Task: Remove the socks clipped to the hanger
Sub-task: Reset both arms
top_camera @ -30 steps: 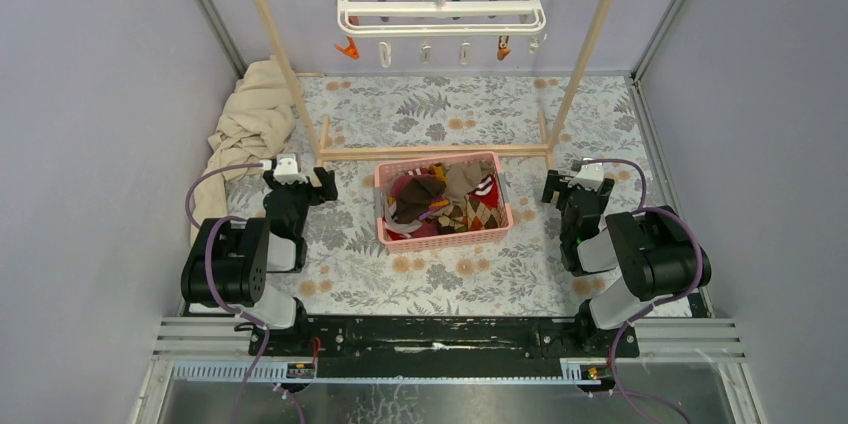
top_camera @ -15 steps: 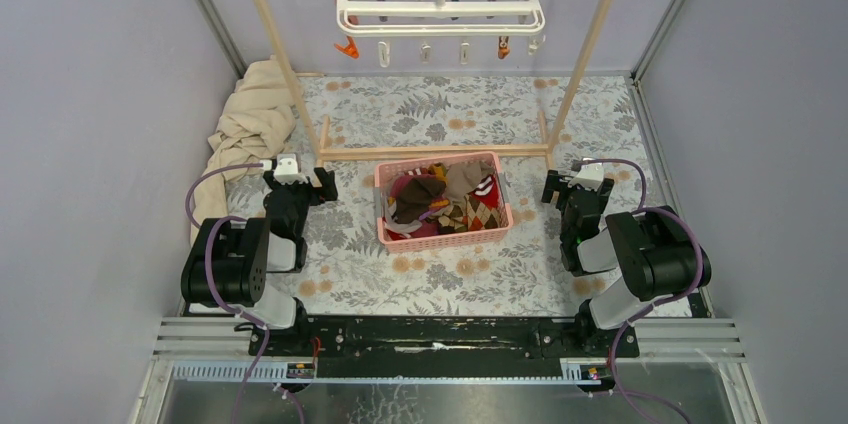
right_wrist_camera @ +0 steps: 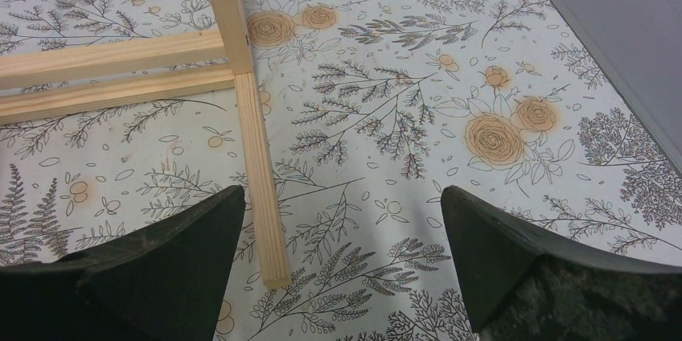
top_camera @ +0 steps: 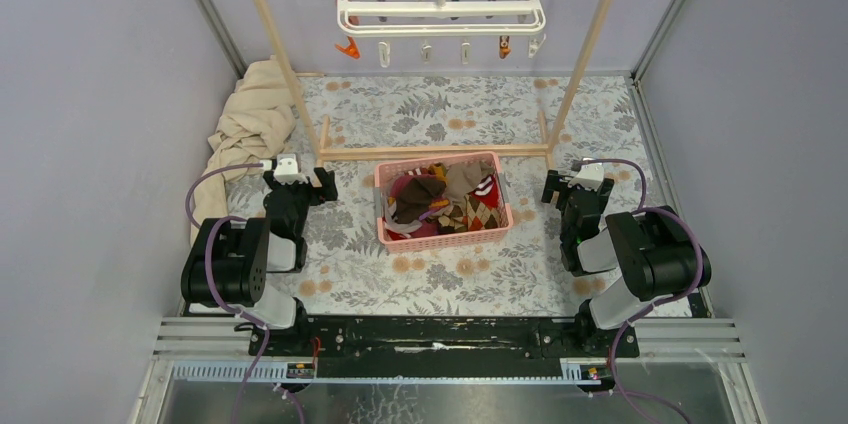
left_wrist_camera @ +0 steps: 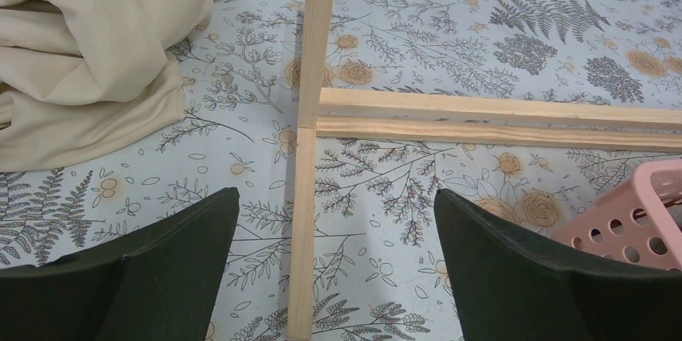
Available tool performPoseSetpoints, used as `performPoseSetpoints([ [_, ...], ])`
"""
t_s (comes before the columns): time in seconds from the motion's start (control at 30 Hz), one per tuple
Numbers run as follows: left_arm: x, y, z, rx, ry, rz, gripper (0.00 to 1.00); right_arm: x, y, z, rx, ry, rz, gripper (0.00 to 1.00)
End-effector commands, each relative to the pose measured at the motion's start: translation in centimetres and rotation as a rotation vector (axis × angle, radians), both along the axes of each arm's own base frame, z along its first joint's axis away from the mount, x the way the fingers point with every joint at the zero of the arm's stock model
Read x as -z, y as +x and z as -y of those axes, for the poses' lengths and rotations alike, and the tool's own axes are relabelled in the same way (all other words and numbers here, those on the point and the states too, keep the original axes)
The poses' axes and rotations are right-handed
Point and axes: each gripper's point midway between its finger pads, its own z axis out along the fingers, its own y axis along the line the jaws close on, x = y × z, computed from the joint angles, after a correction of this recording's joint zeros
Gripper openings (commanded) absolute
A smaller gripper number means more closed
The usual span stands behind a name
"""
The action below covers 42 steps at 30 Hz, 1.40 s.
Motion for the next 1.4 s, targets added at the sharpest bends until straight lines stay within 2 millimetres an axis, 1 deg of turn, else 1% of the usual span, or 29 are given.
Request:
performPoseSetpoints([
  [0.0, -1.8, 0.74, -0.3, -0.015, 0.031, 0.062, 0.99, -1.92, 0.76, 0.02, 0.004, 0.017, 0.069, 1.0],
  [1.17, -1.84, 0.74, -0.29, -0.014, 0.032, 0.064, 0.99, -1.87, 0.76, 0.04, 0.005, 0.018, 0.067, 1.0],
  [1.37, -1.83, 0.75, -0.29, -0.014, 0.031, 0.063, 0.99, -1.64, 1.08, 0.08, 0.001, 0.025, 0.049, 1.0],
])
